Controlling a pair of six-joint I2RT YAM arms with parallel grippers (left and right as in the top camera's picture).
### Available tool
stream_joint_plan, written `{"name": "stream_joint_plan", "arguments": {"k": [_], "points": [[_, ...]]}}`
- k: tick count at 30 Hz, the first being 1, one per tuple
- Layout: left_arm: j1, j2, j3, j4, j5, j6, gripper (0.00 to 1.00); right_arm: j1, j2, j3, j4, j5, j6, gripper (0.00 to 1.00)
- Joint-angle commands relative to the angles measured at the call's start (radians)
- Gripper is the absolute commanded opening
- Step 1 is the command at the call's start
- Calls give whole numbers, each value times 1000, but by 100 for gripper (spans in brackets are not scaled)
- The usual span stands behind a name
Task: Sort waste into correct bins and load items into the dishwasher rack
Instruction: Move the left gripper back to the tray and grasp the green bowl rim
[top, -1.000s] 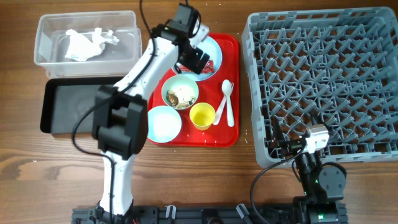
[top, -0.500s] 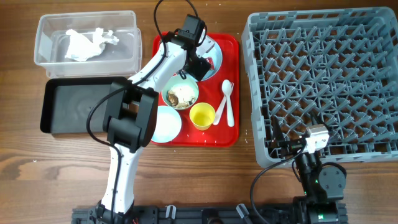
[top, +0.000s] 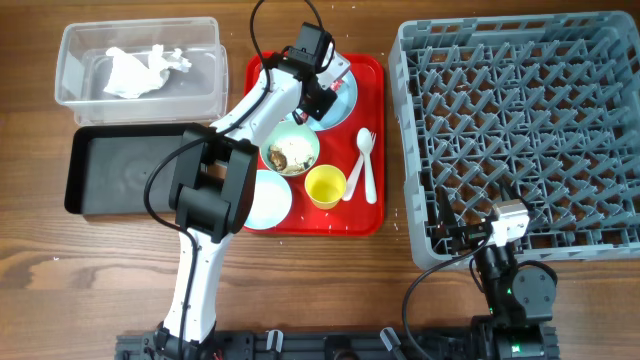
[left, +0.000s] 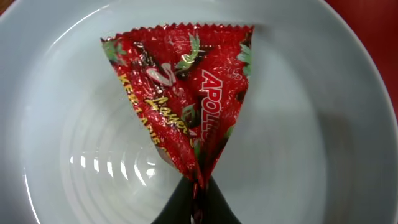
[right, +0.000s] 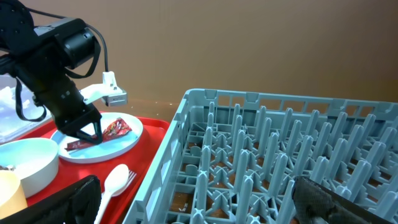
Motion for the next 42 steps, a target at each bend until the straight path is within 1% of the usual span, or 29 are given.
{"name": "stream_joint_plan", "arguments": {"k": [1, 5, 11, 13, 16, 18, 23, 24, 25, 26, 28, 29, 30, 31, 34, 37, 39, 40, 42], "points": [[0, 48, -5, -6, -46, -20, 4, 0, -7, -1, 5, 17, 14, 100], [8, -19, 39, -27, -216, -229, 4, 0, -7, -1, 5, 17, 13, 100], [79, -234, 71, -52, -220, -447, 4, 0, -7, -1, 5, 17, 13, 100], [121, -280, 71, -67, -220, -479, 4, 0, -7, -1, 5, 17, 14, 100], [193, -298, 71, -83, -220, -486, 4, 0, -7, -1, 5, 17, 13, 100], [258, -286, 71, -79, -219, -485, 4, 0, -7, -1, 5, 17, 13, 100], [366, -223, 70, -42, -211, -478, 4, 0, -7, -1, 5, 17, 13, 100], [381, -207, 70, -41, -202, -478, 6, 0, -7, -1, 5, 17, 13, 100], [393, -192, 70, -40, -201, -478, 18, 0, -7, -1, 5, 17, 13, 100], [403, -179, 70, -37, -201, -478, 36, 0, -7, -1, 5, 17, 13, 100], [416, -166, 70, -29, -201, -478, 55, 0, -7, -1, 5, 17, 14, 100], [422, -166, 70, -27, -201, -478, 67, 0, -7, -1, 5, 17, 13, 100], [425, -168, 71, -26, -201, -478, 74, 0, -7, -1, 5, 17, 14, 100], [426, -174, 71, -27, -201, -478, 77, 0, -7, -1, 5, 17, 13, 100], [410, -235, 72, -44, -200, -478, 79, 0, -7, -1, 5, 17, 14, 100], [381, -312, 71, -72, -167, -478, 79, 0, -7, -1, 5, 17, 14, 100], [344, -373, 72, -136, -82, -478, 76, 0, -7, -1, 5, 17, 13, 100], [314, -395, 71, -186, -34, -478, 73, 0, -7, -1, 5, 17, 13, 100], [263, -401, 71, -259, 14, -478, 69, 0, -7, -1, 5, 17, 13, 100]]}}
